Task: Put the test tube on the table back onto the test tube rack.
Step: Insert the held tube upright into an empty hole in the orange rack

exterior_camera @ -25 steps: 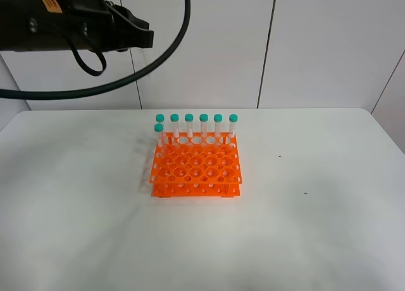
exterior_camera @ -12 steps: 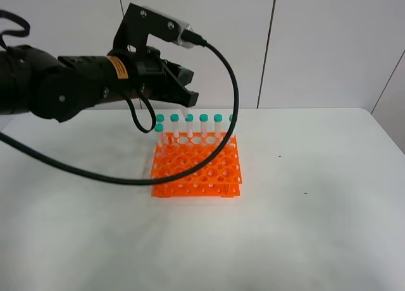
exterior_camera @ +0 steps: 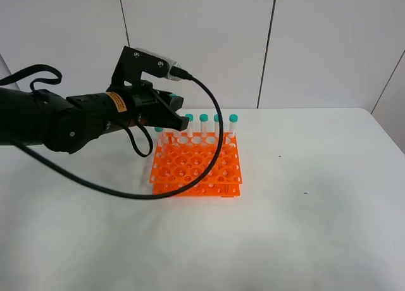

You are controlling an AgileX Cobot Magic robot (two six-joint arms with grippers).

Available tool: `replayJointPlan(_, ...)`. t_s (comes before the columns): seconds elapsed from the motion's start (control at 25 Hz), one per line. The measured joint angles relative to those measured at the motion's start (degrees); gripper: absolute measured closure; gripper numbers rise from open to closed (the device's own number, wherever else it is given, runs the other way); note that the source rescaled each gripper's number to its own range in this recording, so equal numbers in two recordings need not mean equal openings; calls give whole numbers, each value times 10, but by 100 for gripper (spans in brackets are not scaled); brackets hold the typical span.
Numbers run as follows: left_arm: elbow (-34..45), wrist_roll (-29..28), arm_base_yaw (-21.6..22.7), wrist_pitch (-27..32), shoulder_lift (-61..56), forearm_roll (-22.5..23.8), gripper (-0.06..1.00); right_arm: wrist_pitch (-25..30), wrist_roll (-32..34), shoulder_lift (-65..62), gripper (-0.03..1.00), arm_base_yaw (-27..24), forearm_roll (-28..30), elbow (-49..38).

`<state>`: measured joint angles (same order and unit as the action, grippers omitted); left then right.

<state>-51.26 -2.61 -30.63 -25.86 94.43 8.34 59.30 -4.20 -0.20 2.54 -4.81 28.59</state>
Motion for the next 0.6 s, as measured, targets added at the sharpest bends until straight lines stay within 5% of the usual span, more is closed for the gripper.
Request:
replayJointPlan(0.28,-83,-20,13,55,54,-8,94,0,0,0,-3,0,0,0)
replayJointPlan(0.6,-93,-36,22,65,88,-8,94,0,0,0,-3,0,-2,0)
